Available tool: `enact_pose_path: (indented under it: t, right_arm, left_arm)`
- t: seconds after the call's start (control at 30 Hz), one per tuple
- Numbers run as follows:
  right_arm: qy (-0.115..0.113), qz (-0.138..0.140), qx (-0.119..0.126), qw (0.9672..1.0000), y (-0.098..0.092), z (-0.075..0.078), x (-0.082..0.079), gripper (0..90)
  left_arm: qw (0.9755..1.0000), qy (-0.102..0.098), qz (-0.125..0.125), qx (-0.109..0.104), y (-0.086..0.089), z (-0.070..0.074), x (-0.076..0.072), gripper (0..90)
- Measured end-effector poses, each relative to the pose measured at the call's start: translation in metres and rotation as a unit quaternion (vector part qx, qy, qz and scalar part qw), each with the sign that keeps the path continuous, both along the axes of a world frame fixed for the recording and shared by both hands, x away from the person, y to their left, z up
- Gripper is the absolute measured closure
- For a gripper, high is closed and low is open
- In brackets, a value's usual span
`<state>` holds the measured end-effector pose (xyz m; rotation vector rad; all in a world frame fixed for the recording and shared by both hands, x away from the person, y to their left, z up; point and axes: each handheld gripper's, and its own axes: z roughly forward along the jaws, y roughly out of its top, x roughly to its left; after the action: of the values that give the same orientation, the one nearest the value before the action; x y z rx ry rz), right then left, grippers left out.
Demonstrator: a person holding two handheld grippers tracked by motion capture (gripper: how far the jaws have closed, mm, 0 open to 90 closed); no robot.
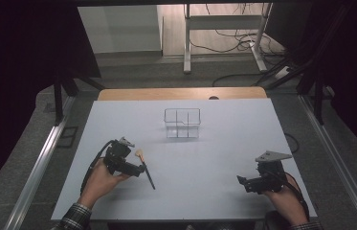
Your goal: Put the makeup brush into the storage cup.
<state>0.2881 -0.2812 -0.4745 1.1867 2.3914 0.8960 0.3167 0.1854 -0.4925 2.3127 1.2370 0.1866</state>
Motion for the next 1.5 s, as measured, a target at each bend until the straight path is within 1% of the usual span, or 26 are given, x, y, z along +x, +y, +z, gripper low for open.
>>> enact_pose_path:
  t: [0.17,0.27,0.63,0.83,0.9,0.93,1.1,1.23,1.5]
  right_arm:
    - [0.000,0.001,-0.001,1.0000,0.000,0.000,0.000,1.4]
    - [0.001,0.001,-0.001,1.0000,0.000,0.000,0.000,1.5]
    - [0.002,0.000,-0.002,1.0000,0.000,-0.001,0.000,1.6]
    - [0.003,0.000,-0.001,1.0000,0.000,-0.001,0.000,1.7]
    - [0.003,0.000,-0.001,1.0000,0.000,-0.001,0.000,1.8]
    - [0.003,0.000,-0.001,1.0000,0.000,-0.001,0.000,1.8]
    - [0.004,0.002,-0.003,1.0000,0.000,-0.001,0.000,1.9]
    - [0.004,0.005,-0.004,1.0000,0.001,-0.001,0.000,2.0]
    - [0.003,0.008,-0.006,0.9999,0.001,-0.001,0.000,2.2]
  left_arm:
    - [1.0000,0.003,-0.002,0.008,-0.005,0.001,0.004,2.4]
    - [0.9999,0.001,-0.005,0.010,-0.009,0.002,0.007,3.2]
    - [0.9997,0.005,-0.017,0.019,-0.027,0.005,0.018,5.8]
    - [0.9995,0.005,-0.018,0.026,-0.036,0.007,0.022,6.7]
    - [0.9995,0.007,-0.017,0.025,-0.037,0.007,0.023,6.9]
    - [0.9995,0.010,-0.020,0.024,-0.037,0.007,0.023,6.5]
    - [0.9991,0.018,-0.017,0.034,-0.037,0.002,0.024,5.6]
    - [0.9990,0.021,-0.017,0.034,-0.038,-0.001,0.023,5.4]
    - [0.9989,0.030,-0.004,0.036,-0.037,-0.009,0.021,6.0]
